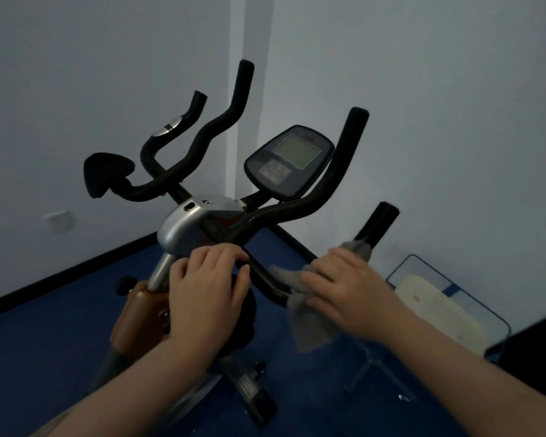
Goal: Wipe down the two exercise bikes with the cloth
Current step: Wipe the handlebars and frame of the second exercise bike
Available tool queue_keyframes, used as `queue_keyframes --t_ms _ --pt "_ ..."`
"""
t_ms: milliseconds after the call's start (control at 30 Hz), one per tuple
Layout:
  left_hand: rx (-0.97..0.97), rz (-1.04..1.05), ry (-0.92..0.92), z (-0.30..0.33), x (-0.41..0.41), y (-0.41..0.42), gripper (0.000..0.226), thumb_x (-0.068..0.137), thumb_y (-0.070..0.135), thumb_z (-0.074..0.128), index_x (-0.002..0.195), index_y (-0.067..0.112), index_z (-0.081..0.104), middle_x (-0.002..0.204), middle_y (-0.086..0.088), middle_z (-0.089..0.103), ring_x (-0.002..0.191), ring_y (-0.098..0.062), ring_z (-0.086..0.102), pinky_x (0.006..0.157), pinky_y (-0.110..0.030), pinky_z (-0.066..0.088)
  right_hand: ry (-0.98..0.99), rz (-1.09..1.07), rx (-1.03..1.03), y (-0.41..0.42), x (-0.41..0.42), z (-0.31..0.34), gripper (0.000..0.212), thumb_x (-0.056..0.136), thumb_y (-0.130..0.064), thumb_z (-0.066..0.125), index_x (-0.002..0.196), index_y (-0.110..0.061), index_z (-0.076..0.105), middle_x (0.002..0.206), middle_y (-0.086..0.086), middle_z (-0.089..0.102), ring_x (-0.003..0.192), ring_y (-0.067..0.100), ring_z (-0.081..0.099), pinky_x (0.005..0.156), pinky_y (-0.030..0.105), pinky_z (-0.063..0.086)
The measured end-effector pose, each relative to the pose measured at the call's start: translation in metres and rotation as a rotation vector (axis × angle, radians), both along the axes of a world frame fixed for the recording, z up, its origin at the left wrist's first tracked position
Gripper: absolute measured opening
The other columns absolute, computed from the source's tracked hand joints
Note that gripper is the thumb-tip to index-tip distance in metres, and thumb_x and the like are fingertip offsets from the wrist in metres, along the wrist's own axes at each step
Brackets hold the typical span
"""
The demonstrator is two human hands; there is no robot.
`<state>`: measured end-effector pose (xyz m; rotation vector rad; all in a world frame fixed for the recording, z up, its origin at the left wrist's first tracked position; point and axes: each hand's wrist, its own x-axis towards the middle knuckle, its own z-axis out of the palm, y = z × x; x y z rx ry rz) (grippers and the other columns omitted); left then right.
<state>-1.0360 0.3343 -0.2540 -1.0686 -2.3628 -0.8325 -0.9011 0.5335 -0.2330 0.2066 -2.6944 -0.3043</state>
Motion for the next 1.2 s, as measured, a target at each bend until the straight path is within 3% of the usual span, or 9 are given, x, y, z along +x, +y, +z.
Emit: queue_keyframes --t_ms 200,367,467,600,667,800,867,1033,1200 --pt "-0.067 -0.217 -0.269 0.028 0.007 0.047 0.019 0.096 0.039 0.051 0.096 0.025 0.063 0.084 0.013 0.062 0.079 -0.009 0.06 0.074 -0.033 0.045 0.302 -0.275 -0.228 -0.005 -0.012 -0.023 0.024 0.09 -0.03 0.051 0.08 -0.012 0.063 0.086 0.004 0.057 0.087 0.025 0.055 0.112 0.044 0.027" --pt "-0.045 -0.092 -0.224 0.02 0.006 0.048 0.033 0.095 0.045 0.044 0.082 0.025 0.066 0.064 0.008 0.061 0.058 -0.008 0.056 0.053 -0.028 0.04 0.033 0.194 0.103 0.043 -0.006 0.008 0.034 0.097 -0.038 0.047 0.096 -0.013 0.07 0.093 0.006 0.065 0.084 0.026 0.059 0.093 0.039 0.043" --pt "-0.061 -0.072 -0.205 0.02 0.008 0.047 0.032 0.094 0.047 0.046 0.081 0.028 0.069 0.06 0.01 0.061 0.054 -0.004 0.054 0.047 -0.021 0.036 0.072 0.147 0.232 0.083 -0.008 0.043 0.031 0.097 -0.03 0.046 0.091 -0.01 0.069 0.088 0.006 0.066 0.081 0.026 0.061 0.093 0.039 0.044" --pt "-0.055 -0.035 -0.197 0.02 0.008 0.051 0.03 0.091 0.051 0.047 0.085 0.034 0.071 0.066 0.015 0.063 0.056 -0.003 0.048 0.047 -0.018 0.027 0.318 -0.203 -0.176 0.03 -0.007 0.0 0.022 0.087 -0.021 0.049 0.082 -0.01 0.066 0.084 0.005 0.062 0.086 0.024 0.057 0.111 0.041 0.03" --pt "-0.062 -0.035 -0.196 0.018 0.008 0.051 0.028 0.09 0.052 0.049 0.085 0.035 0.07 0.067 0.018 0.059 0.057 -0.002 0.047 0.047 -0.018 0.027 0.321 -0.181 -0.251 0.011 -0.008 -0.018 0.021 0.088 -0.023 0.049 0.084 -0.012 0.066 0.086 0.003 0.061 0.088 0.023 0.055 0.112 0.042 0.029" --pt "-0.052 -0.021 -0.212 0.017 0.006 0.05 0.022 0.087 0.054 0.054 0.078 0.039 0.068 0.064 0.022 0.056 0.055 0.004 0.046 0.047 -0.017 0.027 0.09 0.098 0.175 0.066 -0.001 0.029 0.027 0.094 -0.028 0.047 0.09 -0.012 0.069 0.085 0.005 0.065 0.081 0.025 0.061 0.098 0.038 0.043" --pt "-0.037 -0.014 -0.23 0.017 0.007 0.051 0.019 0.086 0.053 0.058 0.076 0.04 0.066 0.062 0.025 0.053 0.054 0.007 0.046 0.047 -0.017 0.027 0.111 0.057 0.346 0.099 -0.001 0.054 0.026 0.095 -0.028 0.046 0.089 -0.013 0.066 0.086 0.004 0.063 0.085 0.026 0.061 0.103 0.041 0.039" --pt "-0.041 -0.009 -0.242 0.018 0.008 0.053 0.024 0.085 0.056 0.051 0.077 0.04 0.067 0.062 0.022 0.055 0.057 0.002 0.049 0.048 -0.019 0.028 0.346 -0.286 0.03 0.065 -0.012 0.029 0.023 0.088 -0.019 0.051 0.076 -0.009 0.067 0.079 0.009 0.06 0.089 0.031 0.055 0.111 0.052 0.028" --pt "-0.056 -0.023 -0.232 0.018 0.007 0.052 0.029 0.086 0.055 0.05 0.079 0.035 0.07 0.07 0.016 0.064 0.064 -0.003 0.057 0.05 -0.019 0.033 0.161 0.027 0.169 0.065 -0.008 0.028 0.031 0.095 -0.026 0.043 0.077 -0.013 0.065 0.073 0.003 0.061 0.074 0.025 0.058 0.113 0.046 0.033"
